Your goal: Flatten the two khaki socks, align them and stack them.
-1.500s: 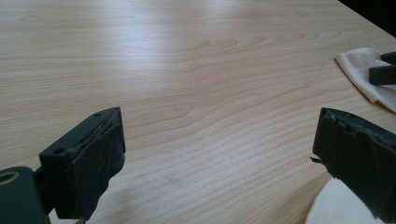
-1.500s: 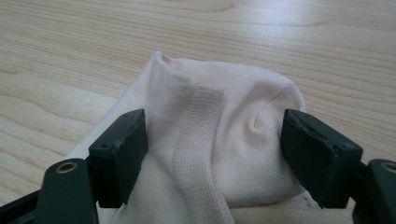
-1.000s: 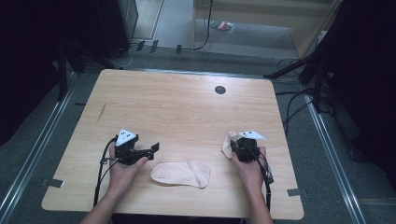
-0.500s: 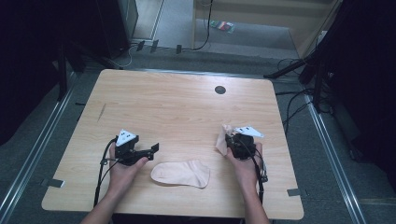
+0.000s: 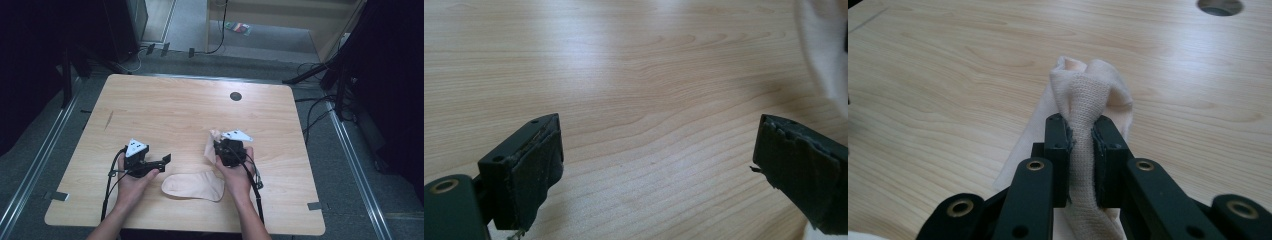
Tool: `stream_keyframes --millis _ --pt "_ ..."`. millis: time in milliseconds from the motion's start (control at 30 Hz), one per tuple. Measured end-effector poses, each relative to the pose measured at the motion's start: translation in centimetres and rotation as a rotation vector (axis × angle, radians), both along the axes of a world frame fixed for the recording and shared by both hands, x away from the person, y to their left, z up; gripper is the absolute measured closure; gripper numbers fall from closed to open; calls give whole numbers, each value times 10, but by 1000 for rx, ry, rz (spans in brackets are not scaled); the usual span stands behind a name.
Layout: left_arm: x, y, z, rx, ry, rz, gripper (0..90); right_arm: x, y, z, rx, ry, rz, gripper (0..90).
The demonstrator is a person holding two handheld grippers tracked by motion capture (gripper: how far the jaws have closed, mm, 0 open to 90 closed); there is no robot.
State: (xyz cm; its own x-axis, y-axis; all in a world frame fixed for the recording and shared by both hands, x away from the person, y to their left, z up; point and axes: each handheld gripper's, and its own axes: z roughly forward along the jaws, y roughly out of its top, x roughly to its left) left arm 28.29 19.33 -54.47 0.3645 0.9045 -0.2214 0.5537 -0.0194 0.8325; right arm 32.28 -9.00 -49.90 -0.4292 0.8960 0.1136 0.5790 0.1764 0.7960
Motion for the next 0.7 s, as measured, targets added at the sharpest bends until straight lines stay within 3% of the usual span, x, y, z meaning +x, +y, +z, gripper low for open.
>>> stream_keyframes --millis 300,700 --pt "0 0 0 2 0 0 65 1 39 -15 10 24 33 803" --pt "0 -1 0 12 4 -3 70 0 52 -27 -12 44 30 800"
